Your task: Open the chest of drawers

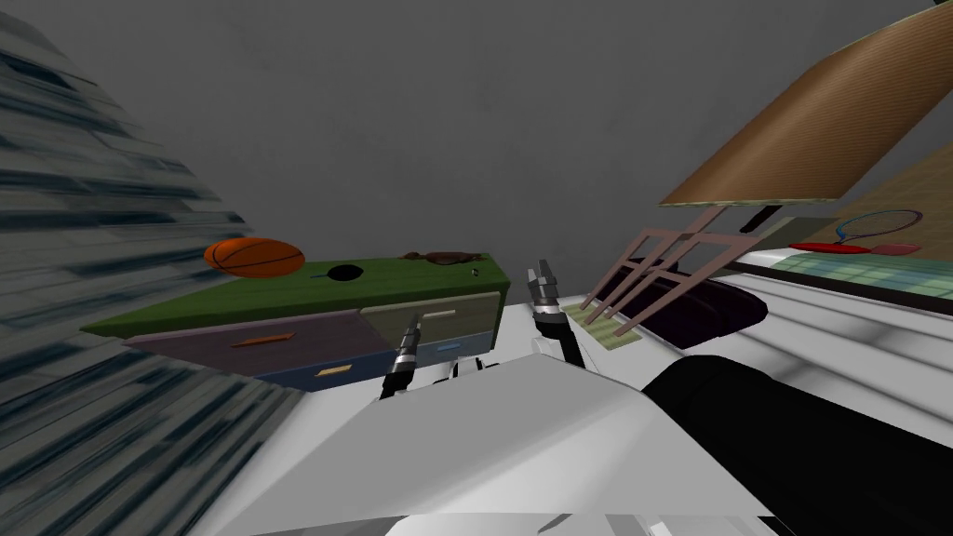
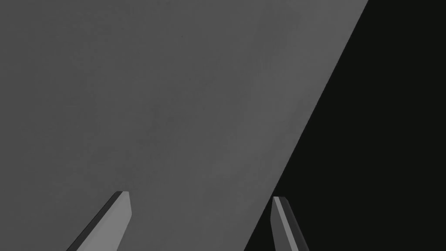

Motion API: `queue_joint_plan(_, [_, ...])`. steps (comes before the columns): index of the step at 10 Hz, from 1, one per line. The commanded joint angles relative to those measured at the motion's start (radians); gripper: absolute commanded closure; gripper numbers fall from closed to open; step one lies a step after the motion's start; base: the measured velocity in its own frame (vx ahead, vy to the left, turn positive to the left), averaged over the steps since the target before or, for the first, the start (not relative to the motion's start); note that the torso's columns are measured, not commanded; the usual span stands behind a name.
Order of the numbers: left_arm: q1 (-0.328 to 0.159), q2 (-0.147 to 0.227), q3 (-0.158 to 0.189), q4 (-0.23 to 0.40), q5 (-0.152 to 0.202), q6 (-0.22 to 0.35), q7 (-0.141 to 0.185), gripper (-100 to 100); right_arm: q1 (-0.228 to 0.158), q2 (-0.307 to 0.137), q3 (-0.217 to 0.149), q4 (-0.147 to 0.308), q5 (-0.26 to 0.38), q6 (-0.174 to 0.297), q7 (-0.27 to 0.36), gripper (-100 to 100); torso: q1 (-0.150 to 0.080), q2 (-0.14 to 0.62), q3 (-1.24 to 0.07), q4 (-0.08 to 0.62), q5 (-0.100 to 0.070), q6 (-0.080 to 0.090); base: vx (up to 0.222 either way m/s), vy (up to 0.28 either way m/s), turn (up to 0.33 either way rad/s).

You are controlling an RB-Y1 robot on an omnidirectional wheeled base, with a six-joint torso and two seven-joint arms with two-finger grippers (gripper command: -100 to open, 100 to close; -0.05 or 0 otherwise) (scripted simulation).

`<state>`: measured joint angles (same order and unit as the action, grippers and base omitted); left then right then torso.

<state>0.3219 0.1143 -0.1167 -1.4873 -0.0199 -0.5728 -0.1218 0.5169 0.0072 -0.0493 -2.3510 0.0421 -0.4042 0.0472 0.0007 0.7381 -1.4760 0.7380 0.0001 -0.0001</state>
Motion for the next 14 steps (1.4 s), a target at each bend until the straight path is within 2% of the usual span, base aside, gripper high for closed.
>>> queue_joint_plan(1, [-0.024, -0.016, -0.006, 0.068, -0.009, 0.007, -0.001, -100, 0.0, 0.0, 0.0, 0.0, 0.0, 0.0, 0.0, 0, 0.0, 0.0, 0.0, 0.0, 0.0, 0.0, 0.003, -0.03, -0.025])
queue_joint_plan(4, [-0.036, -0.041, -0.011, 0.115, -0.015, 0.01, -0.002, -100, 0.0, 0.0, 0.0, 0.0, 0.0, 0.0, 0.0, 0, 0.0, 0.0, 0.0, 0.0, 0.0, 0.0, 0.0, -0.02, -0.02])
queue_joint_plan(5, [-0.032, -0.037, -0.011, 0.103, -0.015, 0.011, -0.003, -100, 0.0, 0.0, 0.0, 0.0, 0.0, 0.0, 0.0, 0, 0.0, 0.0, 0.0, 0.0, 0.0, 0.0, 0.0, -0.007, -0.003])
queue_joint_plan(6, [-0.042, -0.037, -0.008, 0.083, -0.014, 0.042, -0.002, -100, 0.0, 0.0, 0.0, 0.0, 0.0, 0.0, 0.0, 0, 0.0, 0.0, 0.0, 0.0, 0.0, 0.0, 0.046, -0.008, -0.01])
queue_joint_plan(7, [-0.038, -0.037, -0.01, 0.092, -0.014, 0.026, -0.003, -100, 0.0, 0.0, 0.0, 0.0, 0.0, 0.0, 0.0, 0, 0.0, -0.002, -0.001, 0.0, 0.0, 0.0, 0.03, -0.004, -0.003])
queue_joint_plan(8, [-0.039, -0.037, -0.009, 0.09, -0.014, 0.031, -0.002, 100, 0.0, 0.0, 0.0, 0.0, 0.0, 0.0, 0.0, 0, 0.0, -0.001, -0.001, 0.0, 0.0, 0.0, 0.0, 0.0, 0.0])
queue_joint_plan(14, [-0.014, -0.029, -0.023, 0.047, -0.016, 0.044, 0.002, 100, 0.0, 0.0, 0.0, 0.0, 0.0, 0.0, 0.0, 0, 0.002, 0.0, 0.0, 0.0, 0.0, 0.0, -0.152, 0.003, 0.017])
